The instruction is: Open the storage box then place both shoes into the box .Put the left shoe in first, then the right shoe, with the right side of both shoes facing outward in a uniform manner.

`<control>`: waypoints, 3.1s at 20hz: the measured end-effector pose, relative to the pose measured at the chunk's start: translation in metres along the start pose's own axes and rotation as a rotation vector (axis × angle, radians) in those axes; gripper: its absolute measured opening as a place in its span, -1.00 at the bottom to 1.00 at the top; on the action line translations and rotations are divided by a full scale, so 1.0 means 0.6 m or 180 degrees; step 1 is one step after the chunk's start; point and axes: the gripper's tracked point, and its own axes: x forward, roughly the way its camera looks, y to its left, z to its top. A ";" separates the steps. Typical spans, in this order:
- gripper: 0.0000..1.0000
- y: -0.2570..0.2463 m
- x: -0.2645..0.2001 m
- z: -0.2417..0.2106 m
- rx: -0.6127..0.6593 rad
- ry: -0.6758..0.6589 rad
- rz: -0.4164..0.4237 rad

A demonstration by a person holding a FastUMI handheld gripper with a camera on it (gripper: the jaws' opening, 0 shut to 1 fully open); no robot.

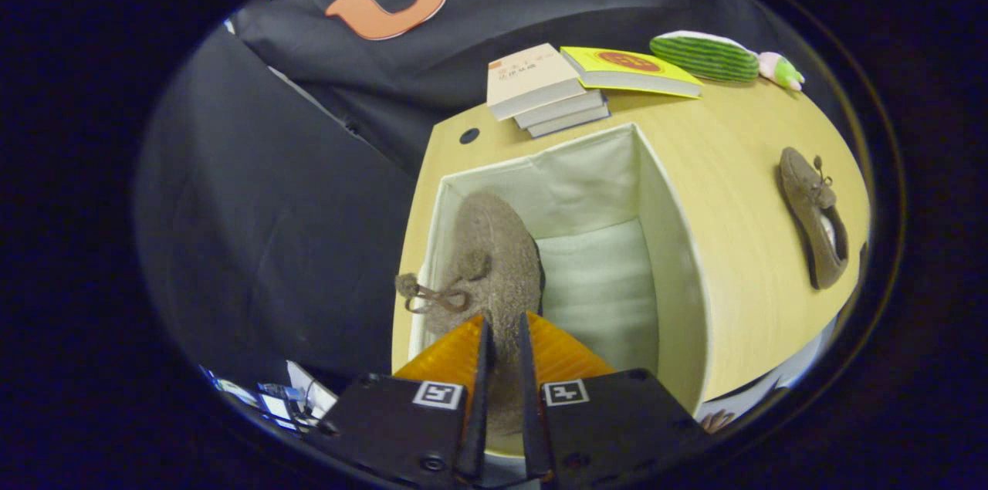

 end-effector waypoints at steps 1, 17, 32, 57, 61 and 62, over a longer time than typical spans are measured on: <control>-0.33 -0.003 -0.009 -0.001 -0.0118 -0.0004 -0.0012; 1.00 -0.178 -0.229 0.077 -0.1071 -0.0299 -0.0729; 1.00 -0.514 -0.212 0.131 -0.0894 -0.0097 -0.1364; -0.83 -0.752 -0.116 0.097 0.0068 0.0511 -0.1323; -0.86 -0.705 -0.147 0.101 0.0264 0.0537 -0.1119; -0.86 -0.692 -0.155 0.106 0.0276 0.0535 -0.1091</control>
